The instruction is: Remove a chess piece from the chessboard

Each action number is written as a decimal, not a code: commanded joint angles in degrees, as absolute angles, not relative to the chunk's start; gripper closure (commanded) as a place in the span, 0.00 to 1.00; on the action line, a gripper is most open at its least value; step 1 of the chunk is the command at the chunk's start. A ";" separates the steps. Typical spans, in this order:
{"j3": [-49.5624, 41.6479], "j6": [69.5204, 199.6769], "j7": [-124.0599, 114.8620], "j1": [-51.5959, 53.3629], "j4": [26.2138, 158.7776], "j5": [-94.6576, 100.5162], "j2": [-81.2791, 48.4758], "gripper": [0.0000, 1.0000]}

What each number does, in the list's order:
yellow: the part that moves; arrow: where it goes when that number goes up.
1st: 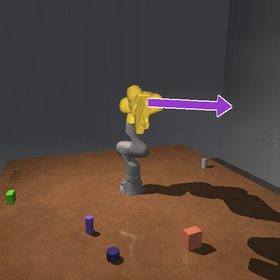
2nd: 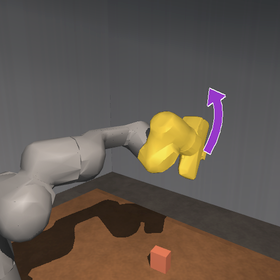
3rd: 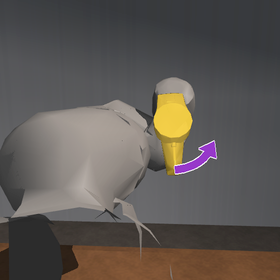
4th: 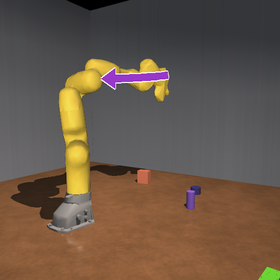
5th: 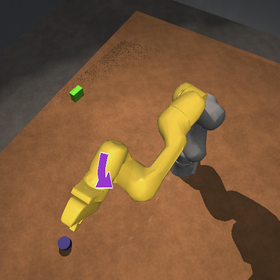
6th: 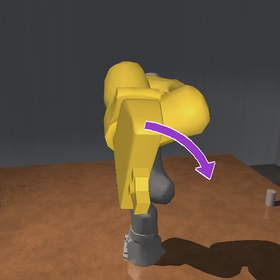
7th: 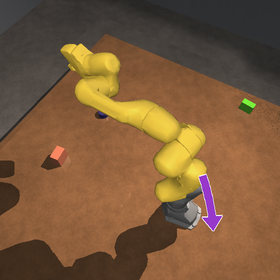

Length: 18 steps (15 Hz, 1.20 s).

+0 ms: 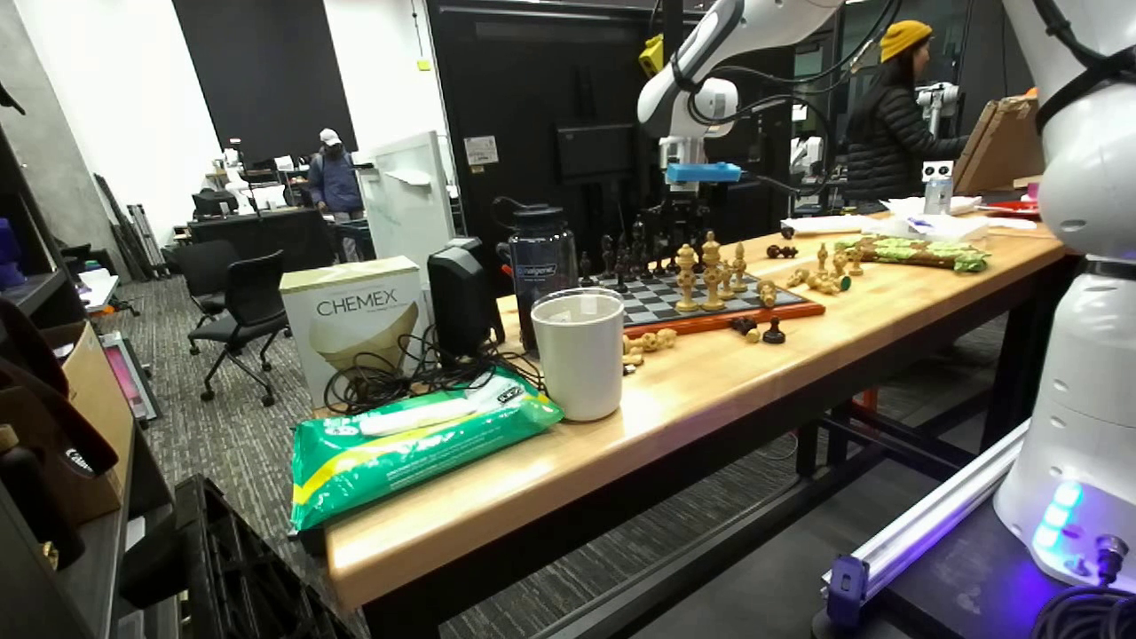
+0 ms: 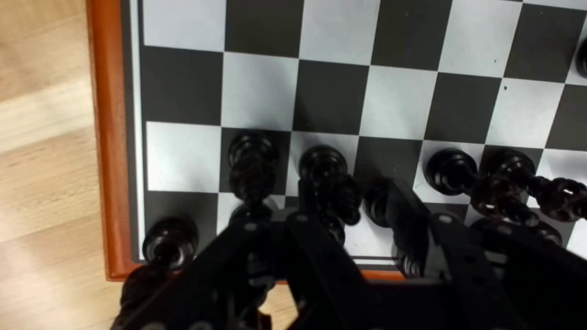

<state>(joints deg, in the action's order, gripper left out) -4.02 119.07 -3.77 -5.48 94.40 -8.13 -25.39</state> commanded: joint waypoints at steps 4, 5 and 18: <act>-4.01 117.98 -4.12 -5.00 94.65 -6.71 -23.98 0.58; -4.11 117.89 -4.29 -4.90 94.60 -6.34 -23.91 0.57; -4.31 116.91 -5.28 -4.07 94.34 -2.10 -22.79 0.55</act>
<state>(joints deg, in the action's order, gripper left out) -4.03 118.63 -4.06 -4.83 93.56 -3.52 -24.91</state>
